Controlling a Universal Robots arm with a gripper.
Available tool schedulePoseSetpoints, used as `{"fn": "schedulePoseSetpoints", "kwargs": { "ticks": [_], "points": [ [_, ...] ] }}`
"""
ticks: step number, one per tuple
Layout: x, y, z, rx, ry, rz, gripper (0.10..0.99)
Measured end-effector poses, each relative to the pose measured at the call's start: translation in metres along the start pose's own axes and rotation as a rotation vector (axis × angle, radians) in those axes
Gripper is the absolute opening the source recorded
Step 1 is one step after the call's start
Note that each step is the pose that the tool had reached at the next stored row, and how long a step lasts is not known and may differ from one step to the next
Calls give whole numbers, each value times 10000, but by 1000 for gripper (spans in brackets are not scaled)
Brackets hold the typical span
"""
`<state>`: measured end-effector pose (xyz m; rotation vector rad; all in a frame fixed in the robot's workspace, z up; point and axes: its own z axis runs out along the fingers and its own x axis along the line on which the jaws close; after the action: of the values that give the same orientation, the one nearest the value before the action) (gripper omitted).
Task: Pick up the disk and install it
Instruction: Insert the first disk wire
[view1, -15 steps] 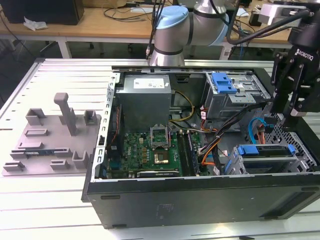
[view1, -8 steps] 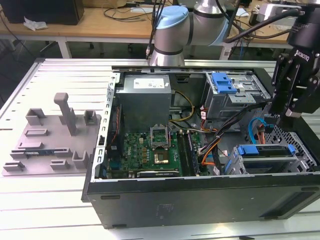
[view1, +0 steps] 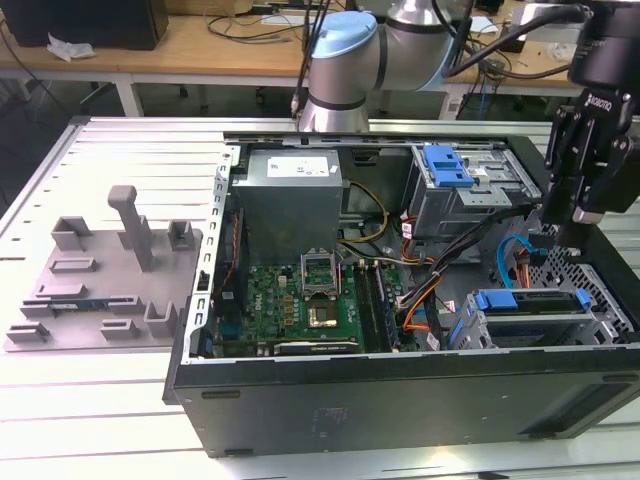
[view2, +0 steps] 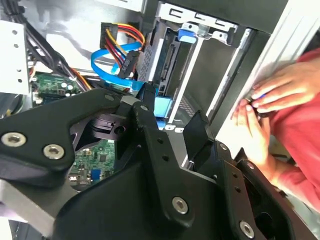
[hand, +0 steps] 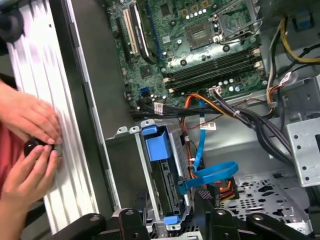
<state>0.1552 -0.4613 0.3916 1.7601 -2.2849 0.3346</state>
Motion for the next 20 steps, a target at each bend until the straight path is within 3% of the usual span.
{"fn": "schedulePoseSetpoints", "kwargs": {
  "ticks": [1, 2, 4, 5, 8, 13, 15, 20],
  "points": [
    [-14, -4, -4, 27, 99, 6, 506],
    [-46, -10, -12, 76, 285, 17, 506],
    [-89, -16, -22, 121, 460, 26, 506],
    [-138, -18, -32, 156, 597, 33, 506],
    [-271, -13, -53, 203, 783, 42, 506],
    [-557, 22, -52, 237, 912, 48, 490],
    [-594, 25, -14, 242, 937, 50, 353],
    [-655, 5, 132, 252, 973, 51, 353]
  ]
}}
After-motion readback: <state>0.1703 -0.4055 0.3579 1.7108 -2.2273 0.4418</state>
